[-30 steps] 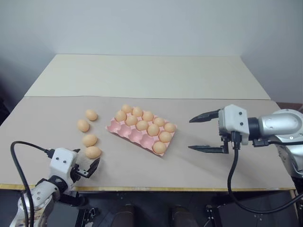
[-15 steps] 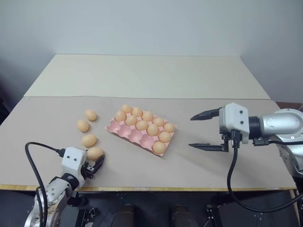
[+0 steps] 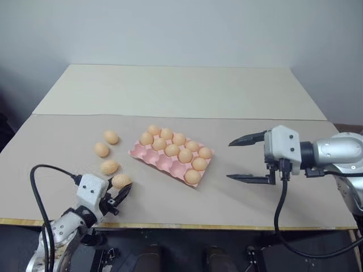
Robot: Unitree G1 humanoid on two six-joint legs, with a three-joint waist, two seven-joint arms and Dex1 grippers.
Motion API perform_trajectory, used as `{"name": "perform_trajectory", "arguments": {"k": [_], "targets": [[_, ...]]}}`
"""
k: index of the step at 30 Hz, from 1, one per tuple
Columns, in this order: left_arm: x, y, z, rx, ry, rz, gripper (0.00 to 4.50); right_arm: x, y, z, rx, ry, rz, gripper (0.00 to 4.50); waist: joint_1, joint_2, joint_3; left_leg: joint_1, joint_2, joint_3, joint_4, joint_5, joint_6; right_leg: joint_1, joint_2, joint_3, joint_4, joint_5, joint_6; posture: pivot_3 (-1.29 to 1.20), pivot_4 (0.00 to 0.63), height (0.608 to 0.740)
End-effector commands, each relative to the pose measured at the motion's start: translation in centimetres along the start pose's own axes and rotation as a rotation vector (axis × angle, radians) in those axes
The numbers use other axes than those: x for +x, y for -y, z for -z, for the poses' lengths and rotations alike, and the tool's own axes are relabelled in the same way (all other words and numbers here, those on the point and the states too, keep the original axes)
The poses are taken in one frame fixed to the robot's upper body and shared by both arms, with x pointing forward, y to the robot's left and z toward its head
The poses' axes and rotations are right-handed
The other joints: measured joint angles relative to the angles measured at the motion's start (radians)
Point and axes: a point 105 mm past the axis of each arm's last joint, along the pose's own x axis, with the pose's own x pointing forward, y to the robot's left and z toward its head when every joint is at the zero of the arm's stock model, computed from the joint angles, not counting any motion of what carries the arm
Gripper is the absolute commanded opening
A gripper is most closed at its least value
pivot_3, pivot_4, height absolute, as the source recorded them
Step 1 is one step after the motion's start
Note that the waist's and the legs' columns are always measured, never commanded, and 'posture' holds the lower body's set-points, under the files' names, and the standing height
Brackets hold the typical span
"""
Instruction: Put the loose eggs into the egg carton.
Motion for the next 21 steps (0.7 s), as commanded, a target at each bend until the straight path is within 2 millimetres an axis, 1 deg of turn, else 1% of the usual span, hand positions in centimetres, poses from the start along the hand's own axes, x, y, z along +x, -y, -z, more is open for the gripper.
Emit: {"name": "perform_trajectory", "arguments": {"k": [1, 2, 4, 6, 9, 12, 15, 21], "targets": [[1.3, 1.2, -3.1, 0.045, 0.124, 0.104, 2.02, -0.3, 0.1, -1.4, -0.049, 0.024, 0.045, 4.50, 0.003, 0.000, 0.000, 0.000, 0.000, 0.000, 0.000, 0.000, 0.000, 0.000, 0.000, 0.000, 0.000, 0.000, 0.000, 0.00, 0.150, 0.740], [1.6, 1.3, -3.3, 0.047, 0.132, 0.115, 2.02, -0.3, 0.1, -1.5, -0.049, 0.026, 0.047, 4.50, 0.003, 0.000, 0.000, 0.000, 0.000, 0.000, 0.000, 0.000, 0.000, 0.000, 0.001, 0.000, 0.000, 0.000, 0.000, 0.00, 0.150, 0.740], [3.5, 2.2, -4.3, 0.099, 0.183, 0.223, 2.02, 0.0, -0.3, -1.9, -0.048, 0.042, 0.070, 4.50, 0.004, 0.000, 0.000, 0.000, -0.001, 0.000, 0.000, 0.000, 0.000, 0.000, 0.001, 0.000, 0.000, 0.000, 0.001, 0.00, 0.150, 0.740], [5.1, 2.9, -4.6, 0.136, 0.215, 0.295, 2.02, 0.4, -0.7, -2.2, -0.041, 0.057, 0.096, 4.50, 0.008, 0.000, 0.000, -0.001, -0.002, 0.000, 0.000, 0.000, 0.000, 0.000, 0.001, -0.001, 0.000, 0.000, 0.001, 0.00, 0.150, 0.740], [7.1, 3.4, -5.0, 0.179, 0.238, 0.354, 2.02, 0.7, -1.3, -2.4, -0.032, 0.063, 0.125, 4.50, 0.007, 0.000, 0.000, -0.001, -0.003, 0.000, 0.001, 0.000, 0.000, 0.000, 0.001, -0.001, 0.000, 0.000, 0.001, 0.00, 0.150, 0.740], [8.6, 3.8, -6.1, 0.177, 0.281, 0.404, 2.02, 0.6, -1.8, -2.4, -0.019, 0.054, 0.165, 4.50, 0.004, 0.000, 0.000, -0.002, -0.003, 0.000, 0.001, 0.000, 0.001, 0.000, 0.001, 0.000, -0.001, 0.001, 0.001, 0.00, 0.150, 0.740], [9.2, 4.2, -6.6, 0.171, 0.298, 0.460, 2.02, 0.5, -2.2, -2.4, -0.010, 0.043, 0.196, 4.50, 0.004, 0.000, 0.000, -0.002, -0.002, -0.001, 0.001, 0.000, 0.001, -0.001, 0.002, -0.001, -0.001, 0.001, 0.001, 0.00, 0.150, 0.740], [9.1, 5.2, -6.0, 0.198, 0.279, 0.595, 2.02, 0.3, -2.3, -2.4, -0.004, 0.031, 0.247, 4.50, 0.002, 0.000, 0.000, -0.001, -0.002, 0.000, 0.001, 0.000, 0.001, 0.000, 0.002, 0.000, 0.000, 0.001, 0.002, 0.00, 0.150, 0.740]]}}
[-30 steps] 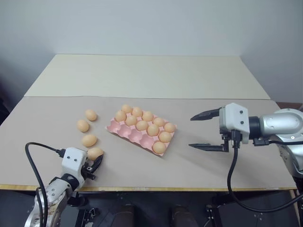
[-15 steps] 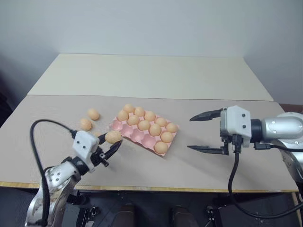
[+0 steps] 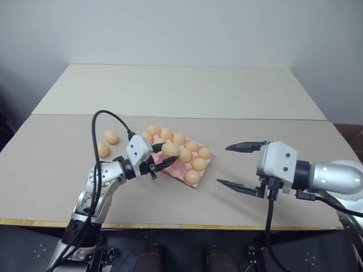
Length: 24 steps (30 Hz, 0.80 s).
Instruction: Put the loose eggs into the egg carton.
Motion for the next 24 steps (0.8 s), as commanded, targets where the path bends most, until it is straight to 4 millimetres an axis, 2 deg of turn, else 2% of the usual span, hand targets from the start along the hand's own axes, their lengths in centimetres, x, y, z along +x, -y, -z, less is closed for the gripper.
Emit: {"name": "perform_trajectory", "arguments": {"k": [1, 7, 15, 21, 24], "targets": [[0.29, 0.63, -1.03, 0.034, 0.041, 0.074, 2.02, -0.38, 0.05, -0.98, -0.031, 0.018, 0.043, 4.50, 0.001, 0.000, 0.000, 0.000, 0.000, 0.000, 0.000, 0.000, 0.000, 0.000, 0.000, 0.000, 0.000, 0.000, 0.000, 0.00, 0.150, 0.740], [1.04, 0.77, -0.95, 0.053, 0.057, 0.097, 2.02, -0.44, -0.09, -0.98, -0.027, 0.015, 0.064, 4.50, 0.003, 0.000, 0.000, -0.001, 0.000, 0.000, 0.001, 0.000, 0.000, 0.000, 0.000, 0.000, 0.000, 0.000, 0.001, 0.00, 0.150, 0.740], [1.02, 0.48, -0.66, 0.073, 0.055, 0.065, 4.47, -0.58, 0.06, -0.88, -0.029, 0.010, 0.076, 4.50, 0.003, 0.000, 0.000, -0.001, 0.000, 0.000, 0.001, 0.000, 0.000, 0.000, 0.000, 0.000, 0.000, 0.000, 0.001, 0.00, 0.150, 0.740], [0.82, 0.28, -0.65, 0.077, 0.053, 0.046, 4.47, -0.62, 0.18, -0.81, -0.034, 0.007, 0.070, 4.50, 0.003, 0.000, 0.000, -0.001, 0.000, 0.000, 0.001, 0.000, 0.000, 0.000, 0.000, 0.000, 0.000, 0.000, 0.001, 0.00, 0.150, 0.740], [0.18, 0.09, -1.28, 0.078, 0.065, 0.026, 4.47, -0.66, 0.24, -0.80, -0.033, 0.006, 0.065, 4.50, 0.003, 0.000, 0.000, -0.001, 0.000, 0.000, 0.001, 0.000, 0.000, 0.000, 0.000, 0.000, 0.000, 0.000, 0.001, 0.00, 0.150, 0.740]]}}
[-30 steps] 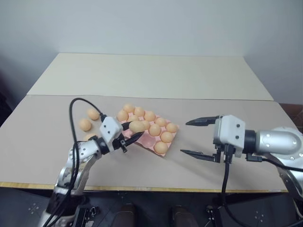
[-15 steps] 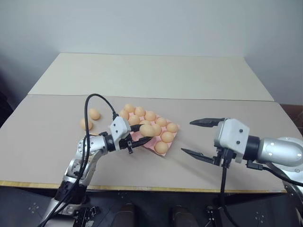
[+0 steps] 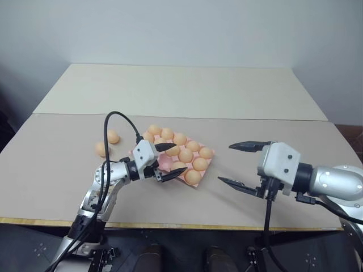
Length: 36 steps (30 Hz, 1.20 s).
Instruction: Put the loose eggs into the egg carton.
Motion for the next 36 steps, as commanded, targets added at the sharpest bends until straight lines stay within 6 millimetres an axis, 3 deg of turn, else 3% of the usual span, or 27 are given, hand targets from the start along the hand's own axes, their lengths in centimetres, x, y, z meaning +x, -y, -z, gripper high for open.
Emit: {"name": "perform_trajectory", "arguments": {"k": [1, 7, 10, 15, 17, 25, 30, 36], "targets": [[-1.4, -0.5, -1.8, 0.050, 0.030, -0.035, 4.47, -0.5, 0.5, -0.9, -0.040, 0.020, 0.011, 4.50, -0.001, 0.000, 0.000, 0.000, 0.000, 0.000, 0.000, 0.000, 0.000, 0.000, 0.000, 0.000, 0.000, 0.000, 0.000, 0.00, 0.150, 0.740], [-5.6, -0.6, -2.8, 0.069, -0.056, -0.092, 4.47, -0.7, 0.4, -1.2, -0.038, 0.035, -0.028, 4.50, -0.012, 0.000, 0.000, 0.001, 0.002, 0.000, -0.001, 0.000, 0.000, 0.000, 0.001, 0.000, 0.000, 0.000, 0.000, 0.00, 0.150, 0.740], [-8.9, -1.0, -3.1, 0.066, -0.135, -0.172, 4.47, -0.6, 0.5, -1.4, -0.037, 0.052, -0.071, 4.50, -0.012, 0.000, 0.000, 0.001, 0.002, 0.000, 0.000, 0.000, 0.000, 0.001, 0.000, 0.000, 0.000, 0.000, 0.000, 0.00, 0.150, 0.740], [-13.8, 0.1, -4.4, 0.065, -0.227, -0.292, 4.47, -0.1, 0.5, -1.2, -0.038, 0.067, -0.127, 4.50, -0.019, 0.000, 0.000, 0.001, 0.003, 0.000, -0.001, 0.000, 0.000, 0.000, 0.000, 0.000, -0.001, 0.000, 0.000, 0.00, 0.150, 0.740], [-14.8, 0.5, -4.6, 0.050, -0.249, -0.324, 4.47, 0.0, 0.6, -1.3, -0.038, 0.072, -0.139, 4.50, -0.020, 0.000, 0.000, 0.001, 0.003, 0.000, -0.002, 0.000, 0.000, 0.000, 0.000, 0.001, -0.001, 0.000, 0.000, 0.00, 0.150, 0.740], [-20.6, 1.8, -2.9, -0.067, -0.417, -0.548, 4.47, 0.6, 1.1, -1.2, -0.051, 0.089, -0.205, 4.50, -0.014, -0.001, 0.000, 0.002, 0.003, 0.000, -0.001, 0.000, 0.000, 0.001, -0.001, 0.000, -0.001, 0.000, 0.000, 0.00, 0.150, 0.740], [-21.4, 1.2, -2.0, -0.094, -0.440, -0.626, 4.47, 0.7, 1.1, -1.2, -0.055, 0.090, -0.236, 4.50, -0.009, -0.001, 0.000, 0.002, 0.003, 0.000, -0.001, 0.000, 0.000, 0.001, -0.001, 0.000, -0.001, 0.000, 0.000, 0.00, 0.150, 0.740], [-21.0, 0.3, -1.8, -0.084, -0.418, -0.639, 4.47, 0.5, 1.2, -1.2, -0.059, 0.080, -0.241, 4.50, -0.009, -0.001, 0.000, 0.001, 0.003, 0.000, -0.001, 0.000, 0.000, 0.000, -0.001, 0.000, -0.001, 0.000, 0.000, 0.00, 0.150, 0.740]]}}
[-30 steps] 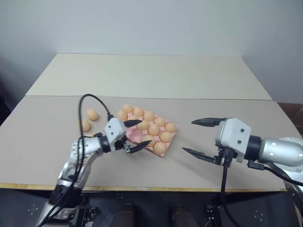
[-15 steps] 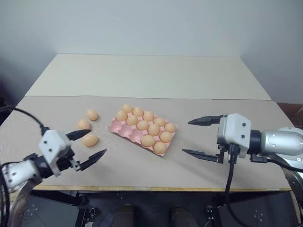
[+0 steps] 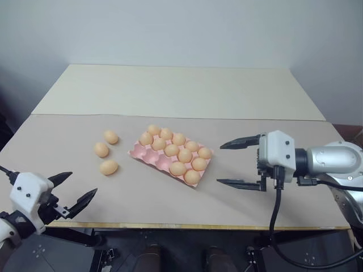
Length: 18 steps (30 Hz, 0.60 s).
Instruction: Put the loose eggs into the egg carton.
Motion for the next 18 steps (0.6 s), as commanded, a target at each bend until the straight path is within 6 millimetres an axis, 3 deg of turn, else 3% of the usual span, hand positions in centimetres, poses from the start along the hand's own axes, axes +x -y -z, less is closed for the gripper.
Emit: {"name": "perform_trajectory", "arguments": {"k": [1, 7, 18], "targets": [[0.7, -0.5, -0.4, 0.022, 0.021, -0.014, 4.47, -0.4, 0.1, -0.8, -0.052, -0.001, 0.005, 4.50, 0.001, 0.000, 0.000, 0.000, 0.000, 0.000, 0.000, 0.000, 0.000, 0.000, 0.000, 0.000, 0.000, 0.000, 0.000, 0.00, 0.150, 0.740], [3.7, -1.3, 0.7, 0.013, 0.017, -0.025, 4.47, -0.5, -0.1, -0.9, -0.048, -0.009, 0.017, 4.50, 0.003, 0.000, 0.000, 0.000, -0.001, 0.000, 0.000, 0.000, 0.000, 0.000, 0.000, 0.000, 0.000, 0.000, 0.000, 0.00, 0.150, 0.740], [9.5, -0.9, 2.9, -0.009, 0.020, 0.026, 4.47, -1.0, -0.4, -1.3, -0.048, -0.038, 0.060, 4.50, 0.003, 0.000, 0.000, -0.001, -0.001, 0.000, 0.000, 0.000, 0.000, -0.001, 0.000, 0.000, 0.000, 0.000, 0.000, 0.00, 0.150, 0.740]]}}
